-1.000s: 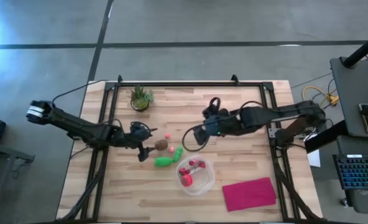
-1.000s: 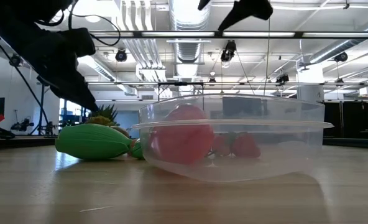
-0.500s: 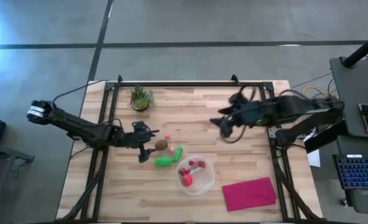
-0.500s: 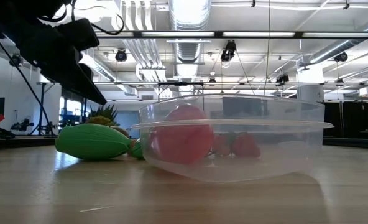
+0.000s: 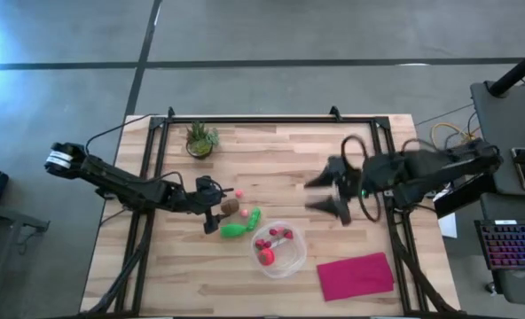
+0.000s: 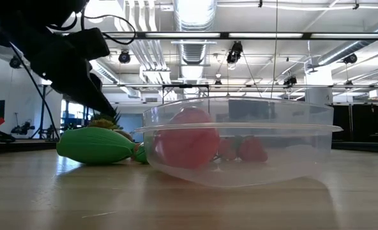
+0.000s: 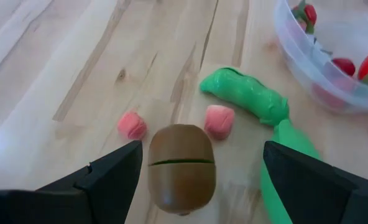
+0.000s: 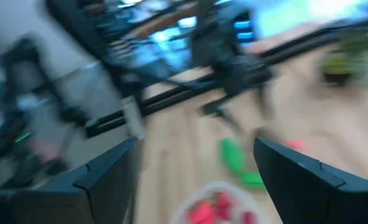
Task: Pick and placing Produce into tupperware
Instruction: Put the brown kiwi into the transparent bin
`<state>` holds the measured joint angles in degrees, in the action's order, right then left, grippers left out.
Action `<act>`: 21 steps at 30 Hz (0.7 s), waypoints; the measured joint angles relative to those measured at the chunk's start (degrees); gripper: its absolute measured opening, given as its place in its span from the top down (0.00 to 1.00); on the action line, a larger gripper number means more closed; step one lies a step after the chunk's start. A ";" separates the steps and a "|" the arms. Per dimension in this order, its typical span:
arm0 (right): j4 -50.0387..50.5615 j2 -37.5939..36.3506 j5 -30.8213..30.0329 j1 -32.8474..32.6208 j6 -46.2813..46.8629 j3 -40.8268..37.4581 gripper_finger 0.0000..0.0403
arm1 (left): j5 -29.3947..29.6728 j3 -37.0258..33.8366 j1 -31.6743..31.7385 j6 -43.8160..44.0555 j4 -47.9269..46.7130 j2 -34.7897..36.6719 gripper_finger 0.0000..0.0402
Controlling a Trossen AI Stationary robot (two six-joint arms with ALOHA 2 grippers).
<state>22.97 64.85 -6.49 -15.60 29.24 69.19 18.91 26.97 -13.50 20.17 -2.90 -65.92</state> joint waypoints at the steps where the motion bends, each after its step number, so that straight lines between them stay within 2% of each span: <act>1: -3.16 -0.90 2.13 0.49 -0.26 -3.11 0.24 | 0.19 0.22 0.00 1.16 -0.08 -0.27 0.20; 5: -10.86 -6.73 4.62 3.46 -2.59 -13.90 0.24 | 1.66 1.52 0.03 3.86 -0.07 -1.25 0.20; 10: -12.98 -19.03 6.97 10.81 -5.59 -24.15 0.23 | 2.75 3.11 0.11 3.96 -0.14 -2.72 0.20; 16: -13.29 -31.18 18.08 18.49 -6.31 -32.85 0.23 | 2.85 4.65 0.86 5.06 -0.13 -4.55 0.20; 21: -12.96 -35.34 18.46 21.37 -6.16 -38.14 0.24 | 3.05 5.71 2.35 4.97 -0.14 -6.05 0.20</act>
<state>10.00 29.52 11.97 5.77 23.08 31.05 21.96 32.68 -11.14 25.15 -3.05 -71.97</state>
